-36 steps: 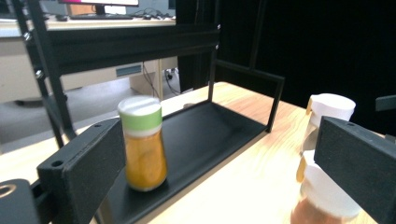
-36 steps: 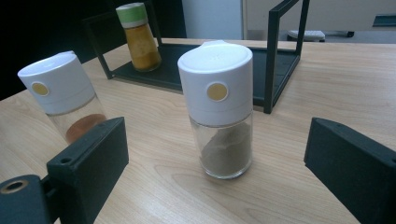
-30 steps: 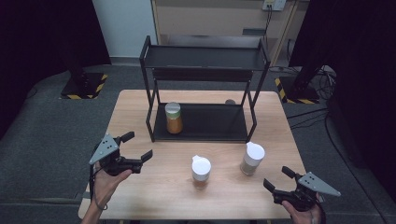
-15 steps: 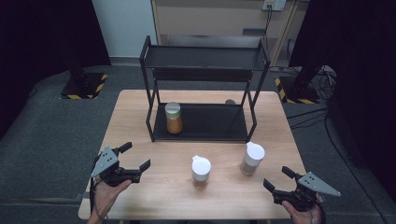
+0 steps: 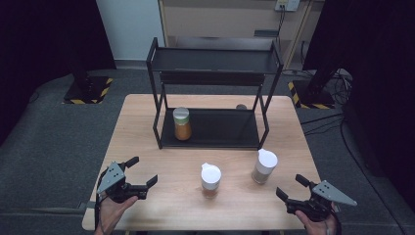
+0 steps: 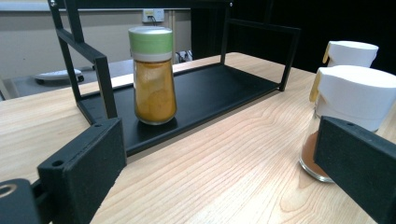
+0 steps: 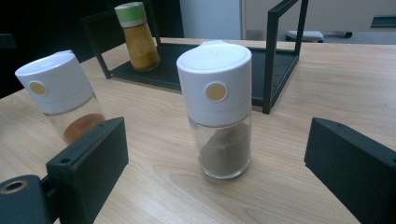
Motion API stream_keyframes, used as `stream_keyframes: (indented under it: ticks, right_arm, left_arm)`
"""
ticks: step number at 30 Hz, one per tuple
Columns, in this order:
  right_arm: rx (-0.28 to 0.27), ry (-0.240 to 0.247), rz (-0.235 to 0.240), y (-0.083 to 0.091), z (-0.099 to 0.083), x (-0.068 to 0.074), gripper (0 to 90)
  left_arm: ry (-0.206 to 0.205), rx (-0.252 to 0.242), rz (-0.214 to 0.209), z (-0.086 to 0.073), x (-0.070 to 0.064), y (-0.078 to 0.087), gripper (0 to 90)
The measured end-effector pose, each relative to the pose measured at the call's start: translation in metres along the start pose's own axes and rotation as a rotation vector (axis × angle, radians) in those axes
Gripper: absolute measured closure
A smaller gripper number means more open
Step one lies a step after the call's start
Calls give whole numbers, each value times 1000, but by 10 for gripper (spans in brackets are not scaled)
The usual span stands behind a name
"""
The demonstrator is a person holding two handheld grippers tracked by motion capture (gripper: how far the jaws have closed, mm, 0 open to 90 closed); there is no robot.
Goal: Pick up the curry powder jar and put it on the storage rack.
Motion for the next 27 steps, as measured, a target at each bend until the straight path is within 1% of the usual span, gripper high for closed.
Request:
stream_keyframes:
  ticks: [6, 12, 16, 19, 23, 27]
  right_arm:
    - [-4, 9, -2, 0, 0, 1, 61]
    - [-7, 15, -3, 0, 0, 1, 49]
    - [-8, 17, -5, 0, -1, 2, 48]
    - [-13, 30, -7, -1, -1, 3, 42]
    - [-20, 48, -12, -1, -1, 6, 33]
    - [-29, 59, -19, -1, -2, 7, 29]
  left_arm:
    - [0, -6, 5, -6, 0, 4, 11]
    - [12, 4, 1, -10, 1, 7, 7]
    - [5, 14, -6, -12, 2, 8, 5]
    - [5, 15, -4, -12, 2, 8, 3]
    - [-13, 32, -4, -12, 1, 8, 0]
    - [-9, 33, -5, -14, 2, 8, 0]
Point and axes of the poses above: each handheld gripper's, and its own axes: y roughly backward along the jaws, z roughly out of its top, x roughly to its left, the point moved 3 cm from there along -y, roughly forward along the jaws, and after that the axes turned 3 degrees about -z, right-handed, at the moved point
